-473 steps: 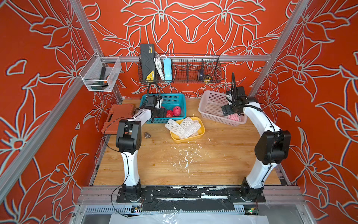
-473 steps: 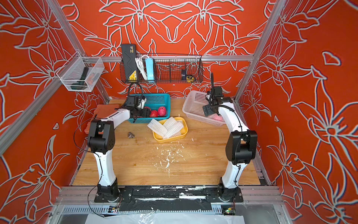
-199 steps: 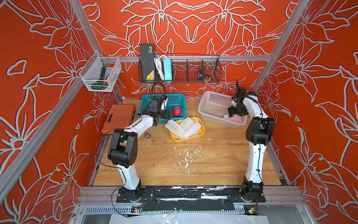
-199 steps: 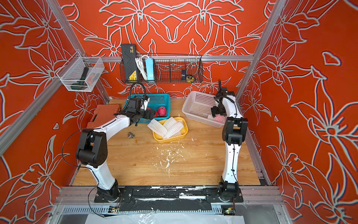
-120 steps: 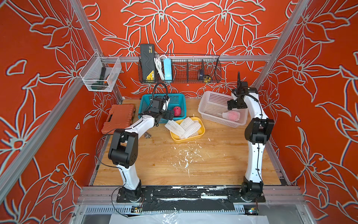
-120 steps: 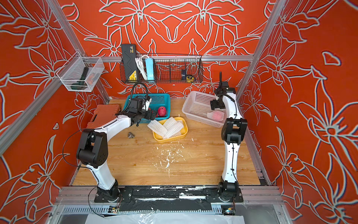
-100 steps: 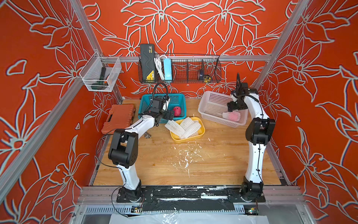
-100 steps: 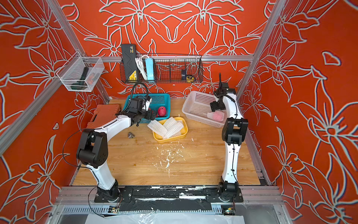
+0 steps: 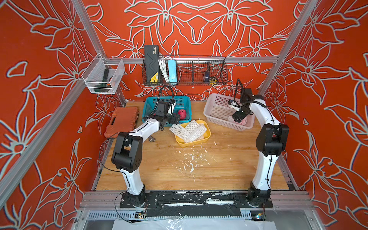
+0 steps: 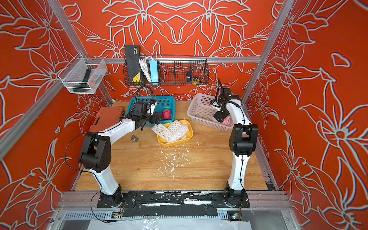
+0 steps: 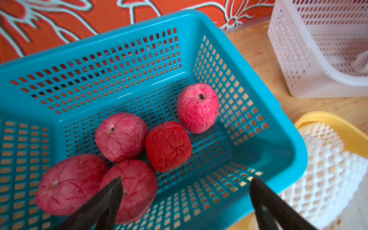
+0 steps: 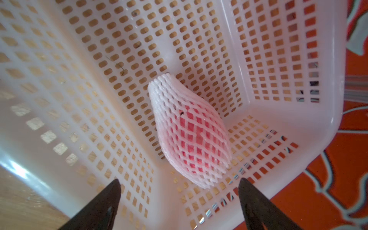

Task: Remove foam nets from apples
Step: Pick up the apple from the basket.

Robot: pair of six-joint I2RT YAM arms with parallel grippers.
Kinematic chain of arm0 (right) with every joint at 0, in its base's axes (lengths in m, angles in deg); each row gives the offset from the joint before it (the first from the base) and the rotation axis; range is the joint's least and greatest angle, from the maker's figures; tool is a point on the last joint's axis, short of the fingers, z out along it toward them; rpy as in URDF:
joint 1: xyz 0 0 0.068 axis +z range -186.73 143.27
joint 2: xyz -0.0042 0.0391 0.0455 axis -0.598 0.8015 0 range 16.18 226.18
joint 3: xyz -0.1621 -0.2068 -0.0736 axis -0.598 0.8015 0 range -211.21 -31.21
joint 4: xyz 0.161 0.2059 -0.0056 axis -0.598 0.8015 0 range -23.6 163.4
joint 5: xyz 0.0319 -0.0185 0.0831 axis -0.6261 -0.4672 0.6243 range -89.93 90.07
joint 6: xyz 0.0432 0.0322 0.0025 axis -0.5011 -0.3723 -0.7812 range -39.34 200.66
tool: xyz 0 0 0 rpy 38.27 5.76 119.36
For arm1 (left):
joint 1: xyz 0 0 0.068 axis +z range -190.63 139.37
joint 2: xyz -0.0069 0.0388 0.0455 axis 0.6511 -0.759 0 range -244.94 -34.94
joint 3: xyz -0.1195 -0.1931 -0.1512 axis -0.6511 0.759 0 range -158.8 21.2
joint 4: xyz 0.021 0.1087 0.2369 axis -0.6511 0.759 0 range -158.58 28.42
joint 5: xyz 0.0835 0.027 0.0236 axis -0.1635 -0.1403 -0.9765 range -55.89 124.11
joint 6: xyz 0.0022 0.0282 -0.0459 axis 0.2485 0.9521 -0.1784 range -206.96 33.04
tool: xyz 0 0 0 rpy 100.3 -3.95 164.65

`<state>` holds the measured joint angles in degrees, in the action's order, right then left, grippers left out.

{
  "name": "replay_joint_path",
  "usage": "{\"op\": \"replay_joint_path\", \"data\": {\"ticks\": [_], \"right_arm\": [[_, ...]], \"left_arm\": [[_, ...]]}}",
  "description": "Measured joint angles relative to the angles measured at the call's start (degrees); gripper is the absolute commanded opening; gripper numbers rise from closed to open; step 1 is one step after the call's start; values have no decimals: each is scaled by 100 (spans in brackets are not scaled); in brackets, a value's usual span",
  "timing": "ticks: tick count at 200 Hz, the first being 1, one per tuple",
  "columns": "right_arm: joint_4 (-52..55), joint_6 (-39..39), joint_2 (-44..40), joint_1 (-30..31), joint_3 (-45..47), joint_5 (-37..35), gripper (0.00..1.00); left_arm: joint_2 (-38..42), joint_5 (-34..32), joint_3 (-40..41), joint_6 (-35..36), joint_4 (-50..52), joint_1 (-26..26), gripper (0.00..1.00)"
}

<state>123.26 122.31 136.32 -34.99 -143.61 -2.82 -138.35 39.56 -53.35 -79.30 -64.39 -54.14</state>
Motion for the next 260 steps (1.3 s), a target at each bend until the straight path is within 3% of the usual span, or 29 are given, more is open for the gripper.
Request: {"op": "replay_joint_path", "data": {"ticks": [70,174,196,216,260], "right_arm": [[-151,905,487,186,-120,-780,99],[-734,1196,1235,205,-122,-1274,99],[-780,1178,1303,201,-122,-1268,94],[-776,1119,1307,177,-122,-1204,82],[-782,1016,1307,116,-122,-1021,73]], "left_arm": [[20,164,90,-24,-24,-17,98],[326,240,138,-24,-11,-37,98],[326,251,138,-24,7,-37,99],[328,260,138,-24,7,-37,98],[330,269,138,-28,7,-37,98]]}}
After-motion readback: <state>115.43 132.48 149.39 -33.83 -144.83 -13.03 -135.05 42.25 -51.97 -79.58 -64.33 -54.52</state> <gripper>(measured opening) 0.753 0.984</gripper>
